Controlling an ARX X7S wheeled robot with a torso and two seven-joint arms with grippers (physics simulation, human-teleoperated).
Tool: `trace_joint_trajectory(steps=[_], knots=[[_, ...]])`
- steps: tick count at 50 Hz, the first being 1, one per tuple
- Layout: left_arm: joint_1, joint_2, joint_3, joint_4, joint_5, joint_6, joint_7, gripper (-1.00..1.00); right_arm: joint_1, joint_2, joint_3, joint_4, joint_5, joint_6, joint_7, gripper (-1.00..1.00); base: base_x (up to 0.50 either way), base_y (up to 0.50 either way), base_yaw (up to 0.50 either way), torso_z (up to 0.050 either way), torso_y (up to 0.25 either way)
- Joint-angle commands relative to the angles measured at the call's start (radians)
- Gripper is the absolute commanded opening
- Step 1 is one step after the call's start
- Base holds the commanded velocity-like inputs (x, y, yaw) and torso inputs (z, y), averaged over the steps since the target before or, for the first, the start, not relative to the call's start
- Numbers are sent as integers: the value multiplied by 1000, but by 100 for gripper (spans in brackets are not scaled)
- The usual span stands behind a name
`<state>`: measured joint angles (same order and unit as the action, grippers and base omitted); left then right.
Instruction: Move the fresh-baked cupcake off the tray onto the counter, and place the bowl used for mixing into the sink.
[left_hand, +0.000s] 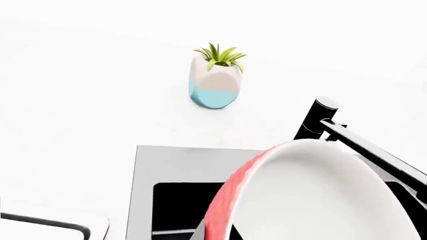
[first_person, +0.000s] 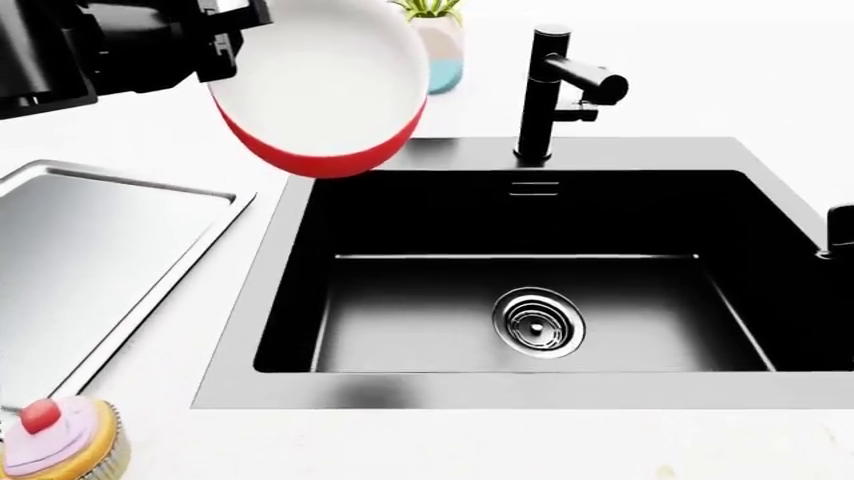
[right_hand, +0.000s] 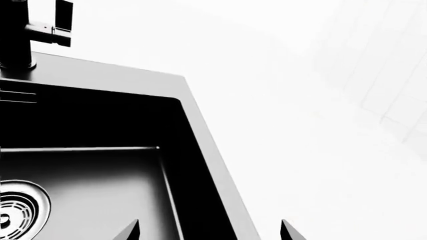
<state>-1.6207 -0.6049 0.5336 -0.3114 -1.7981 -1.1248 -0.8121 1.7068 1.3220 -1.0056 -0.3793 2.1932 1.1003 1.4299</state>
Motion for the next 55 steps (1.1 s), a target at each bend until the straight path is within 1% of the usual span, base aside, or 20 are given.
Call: trace_joint_trajectory(steps=[1, 3, 10, 16, 20, 28, 31, 36, 37, 50, 55], knots=[[-10, 5, -16, 6, -4, 8, -10, -100, -7, 3, -17, 7, 15, -1, 14, 100, 484, 0, 0, 0, 0], [-11, 5, -15, 7, -5, 7, -11, -100, -8, 6, -22, 8, 20, -7, 24, 100, 479, 0, 0, 0, 5], [-7, 7, -8, 10, -6, 3, -10, -100, -3, 10, -23, -1, 20, -7, 19, 100, 0, 0, 0, 0, 2], [-3, 12, -4, 24, -49, -16, -36, -100, -6, 12, -26, -2, 15, -15, 14, 100, 0, 0, 0, 0, 2], [3, 33, 15, 16, -43, -21, -34, -100, -1, 14, -28, -4, 20, -13, 18, 100, 0, 0, 0, 0, 0], [-16, 110, 50, -9, -34, -21, -44, -100, -10, 19, -31, -10, 5, -25, 1, 100, 0, 0, 0, 0, 0], [-30, 165, 78, -37, -16, -17, -50, -100, -16, 32, -31, -19, 1, -31, -8, 100, 0, 0, 0, 0, 0], [-33, 207, 94, -46, -14, -12, -61, -100, -27, 41, -32, -26, -9, -40, -21, 100, 0, 0, 0, 0, 2], [-32, 228, 98, -51, -14, -4, -65, -100, -31, 42, -33, -29, -13, -44, -27, 100, 0, 0, 0, 0, 0], [-45, 330, 148, -74, -9, 0, -109, -100, -40, 68, -31, -49, -21, -54, -42, 100, 0, 0, 0, 1, 1], [-47, 372, 182, -113, 15, -3, -97, -100, -35, 77, -28, -52, -10, -48, -36, 100, 0, 0, 0, 0, 0]])
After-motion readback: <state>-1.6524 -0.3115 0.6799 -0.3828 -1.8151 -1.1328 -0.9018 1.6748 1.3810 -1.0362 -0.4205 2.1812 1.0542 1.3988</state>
